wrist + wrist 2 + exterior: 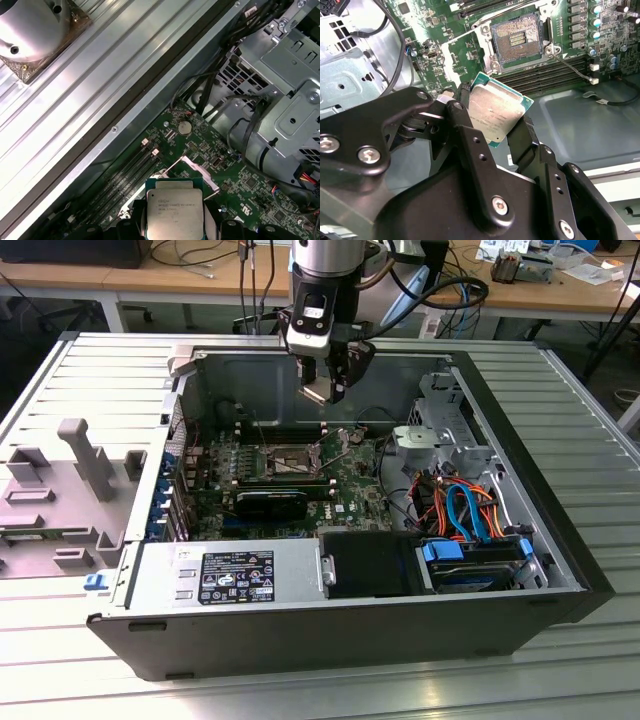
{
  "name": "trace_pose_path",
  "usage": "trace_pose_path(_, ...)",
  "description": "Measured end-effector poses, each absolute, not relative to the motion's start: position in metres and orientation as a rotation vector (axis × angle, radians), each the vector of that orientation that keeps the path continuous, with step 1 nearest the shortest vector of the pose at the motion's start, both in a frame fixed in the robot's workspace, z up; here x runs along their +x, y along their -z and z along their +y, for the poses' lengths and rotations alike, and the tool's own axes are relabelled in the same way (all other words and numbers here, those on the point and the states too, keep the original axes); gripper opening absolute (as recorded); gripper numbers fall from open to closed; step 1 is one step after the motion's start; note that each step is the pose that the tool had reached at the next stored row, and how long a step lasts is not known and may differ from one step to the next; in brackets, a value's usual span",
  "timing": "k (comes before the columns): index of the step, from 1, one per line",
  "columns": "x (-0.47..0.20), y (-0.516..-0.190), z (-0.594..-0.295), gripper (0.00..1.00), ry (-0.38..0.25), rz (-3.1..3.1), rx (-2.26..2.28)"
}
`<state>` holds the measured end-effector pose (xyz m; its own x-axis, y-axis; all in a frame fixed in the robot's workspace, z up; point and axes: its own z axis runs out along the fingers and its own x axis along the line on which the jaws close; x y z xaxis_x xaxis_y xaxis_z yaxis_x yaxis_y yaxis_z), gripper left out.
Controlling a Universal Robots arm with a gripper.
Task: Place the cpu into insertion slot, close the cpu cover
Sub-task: 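Close the cpu cover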
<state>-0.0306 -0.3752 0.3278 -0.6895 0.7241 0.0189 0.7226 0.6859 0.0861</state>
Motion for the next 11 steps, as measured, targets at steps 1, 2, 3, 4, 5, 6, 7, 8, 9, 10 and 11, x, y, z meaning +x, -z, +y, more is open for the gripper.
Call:
trace_pose_path(1,-0.0306,-0.3278,-0.3752,0.55,-0.135,2.868,1.233)
trace_pose_path(2,-0.0306,-0.3278,-0.3752,0.55,-0.135,2.867,1.235)
trace_pose_path(3,-0.0306,-0.3278,-0.3753,0.55,-0.135,2.867,1.236)
trace_pose_path(4,-0.0306,-0.3278,-0.3752,0.55,-0.135,2.866,1.238)
trace_pose_path(5,-0.0306,-0.3277,-0.3753,0.55,-0.135,2.866,1.239)
trace_pose_path(6,-0.0306,-0.3277,-0.3753,0.55,-0.135,2.865,1.240)
trace_pose_path(7,-0.0306,-0.3277,-0.3753,0.55,-0.135,2.864,1.241)
trace_pose_path(8,-0.0306,-0.3277,-0.3753,0.55,-0.135,2.864,1.242)
trace_pose_path(9,-0.0306,-0.3277,-0.3753,0.55,-0.135,2.863,1.244)
trace_pose_path(10,-0.0306,-0.3277,-0.3752,0.55,-0.135,2.863,1.245)
trace_pose_path(11,-0.0306,-0.3277,-0.3752,0.55,-0.135,2.862,1.247)
